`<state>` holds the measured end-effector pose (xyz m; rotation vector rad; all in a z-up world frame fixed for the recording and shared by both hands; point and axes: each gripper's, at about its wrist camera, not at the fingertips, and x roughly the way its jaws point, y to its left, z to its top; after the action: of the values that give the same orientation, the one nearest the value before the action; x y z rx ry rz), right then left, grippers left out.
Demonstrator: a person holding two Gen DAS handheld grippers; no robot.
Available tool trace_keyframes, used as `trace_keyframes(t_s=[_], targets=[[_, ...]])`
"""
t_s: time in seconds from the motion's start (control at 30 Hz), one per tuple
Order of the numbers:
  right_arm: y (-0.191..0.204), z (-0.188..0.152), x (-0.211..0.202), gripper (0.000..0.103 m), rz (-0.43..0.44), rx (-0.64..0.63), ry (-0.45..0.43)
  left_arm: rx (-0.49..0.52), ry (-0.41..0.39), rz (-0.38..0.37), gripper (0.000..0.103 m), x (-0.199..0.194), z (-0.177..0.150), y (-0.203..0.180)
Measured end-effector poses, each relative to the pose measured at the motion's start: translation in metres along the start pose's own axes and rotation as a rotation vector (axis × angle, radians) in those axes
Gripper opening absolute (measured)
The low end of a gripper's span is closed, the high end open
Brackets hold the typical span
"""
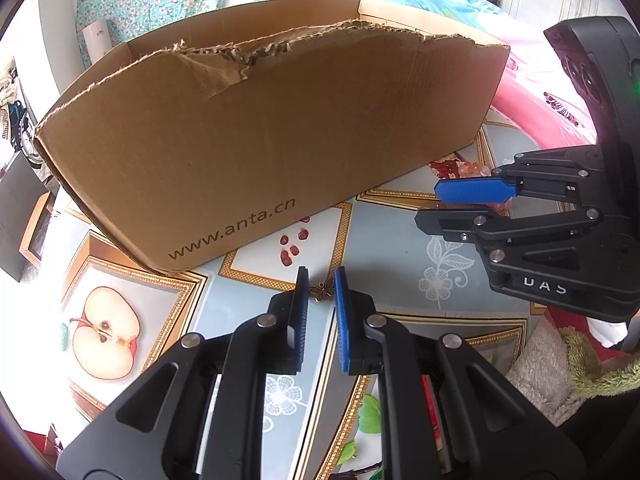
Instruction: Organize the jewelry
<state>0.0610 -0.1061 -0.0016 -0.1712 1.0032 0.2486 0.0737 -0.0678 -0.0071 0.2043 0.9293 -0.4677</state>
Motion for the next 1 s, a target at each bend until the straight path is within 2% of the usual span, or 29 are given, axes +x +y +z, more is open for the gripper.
trace_keyframes(t_s=[0.2,0.27,0.37,0.4,0.5,1.0], targets=[[0.004,-0.009,-0.007,0.028,0.036,-0.073,0.010,0.010,0.001,0.007,0.012,0.002,0.001,-0.002],[-0.010,-0.004,-0.008,0.027,0.060,-0.080,0.021,0.009,0.001,0.007,0.012,0.001,0.001,-0.002],[-0.017,0.000,-0.006,0.024,0.087,-0.099,0.034,0.010,0.002,0.008,0.012,0.001,0.001,-0.002],[-0.018,-0.004,-0.004,0.020,0.093,-0.108,0.039,0.010,0.001,0.008,0.012,0.002,0.001,-0.002],[-0.020,0.002,-0.007,0.020,0.080,-0.131,0.041,0.010,0.002,0.007,0.012,0.001,0.002,-0.001],[-0.029,0.000,-0.007,0.020,0.111,-0.063,0.016,0.012,0.000,0.003,0.012,0.002,0.001,-0.002]])
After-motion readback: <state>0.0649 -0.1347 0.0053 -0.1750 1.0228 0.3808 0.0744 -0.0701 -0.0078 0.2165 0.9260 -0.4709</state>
